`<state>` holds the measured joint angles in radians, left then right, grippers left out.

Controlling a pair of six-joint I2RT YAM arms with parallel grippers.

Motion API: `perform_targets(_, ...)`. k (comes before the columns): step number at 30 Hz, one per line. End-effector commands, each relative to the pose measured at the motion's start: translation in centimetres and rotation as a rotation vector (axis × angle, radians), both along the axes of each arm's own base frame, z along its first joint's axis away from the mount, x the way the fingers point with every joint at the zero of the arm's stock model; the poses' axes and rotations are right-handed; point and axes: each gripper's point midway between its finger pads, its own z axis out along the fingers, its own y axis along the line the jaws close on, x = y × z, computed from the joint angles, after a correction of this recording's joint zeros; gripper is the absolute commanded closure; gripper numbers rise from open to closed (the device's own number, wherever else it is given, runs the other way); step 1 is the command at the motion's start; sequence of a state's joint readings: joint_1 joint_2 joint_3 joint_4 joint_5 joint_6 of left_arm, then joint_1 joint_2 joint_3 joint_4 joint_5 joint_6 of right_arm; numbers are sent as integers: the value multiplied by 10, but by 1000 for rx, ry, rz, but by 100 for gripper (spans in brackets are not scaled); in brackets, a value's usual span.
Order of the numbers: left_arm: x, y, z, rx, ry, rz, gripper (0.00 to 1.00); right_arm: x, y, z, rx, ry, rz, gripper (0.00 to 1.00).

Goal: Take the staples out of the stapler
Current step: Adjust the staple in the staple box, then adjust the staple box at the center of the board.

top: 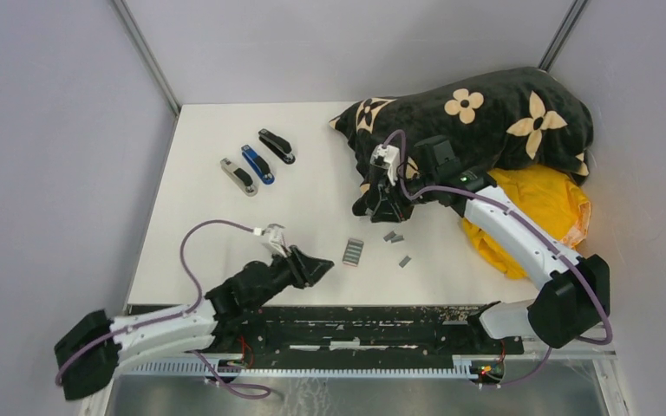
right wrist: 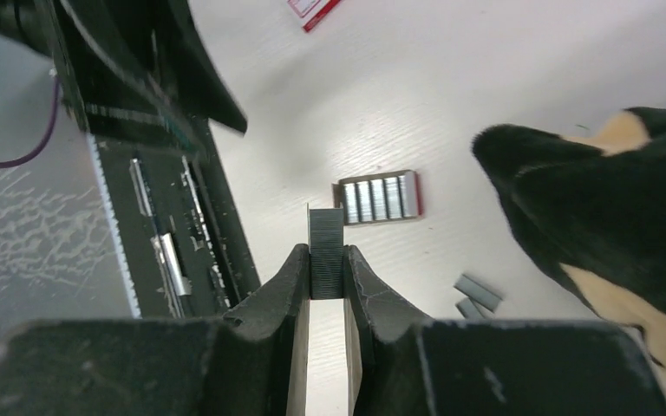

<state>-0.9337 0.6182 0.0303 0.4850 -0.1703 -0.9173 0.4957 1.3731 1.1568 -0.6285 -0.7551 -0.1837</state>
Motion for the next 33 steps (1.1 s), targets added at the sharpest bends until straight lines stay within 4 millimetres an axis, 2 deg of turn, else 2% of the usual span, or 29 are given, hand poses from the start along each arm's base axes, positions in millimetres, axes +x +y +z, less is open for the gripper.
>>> perform_targets(1, -15, -44, -9, 132, 72, -56, 46, 24, -17, 28, -11, -123, -95, 81)
perform_targets(4, -17, -74, -18, 212, 89, -59, 49, 32, -28, 31, -9, -126, -140, 81)
perform_targets(6, -15, -91, -21, 228, 103, -53, 56, 37, -35, 33, -12, -133, -168, 81)
perform_targets(10, -6, -114, -32, 270, 119, -48, 59, 41, -43, 34, -16, -139, -193, 81)
perform_targets(17, -1, -146, -56, 332, 151, -79, 60, 41, -44, 33, -15, -135, -188, 81)
perform_targets(21, 2, -149, -73, 364, 179, -90, 60, 40, -44, 34, -11, -136, -186, 81)
perform_targets(23, 5, -144, -81, 384, 192, -78, 60, 39, -44, 35, -9, -136, -185, 81)
perform_targets(33, 25, -104, -95, 458, 216, -9, 59, 38, -42, 34, 1, -122, -179, 81)
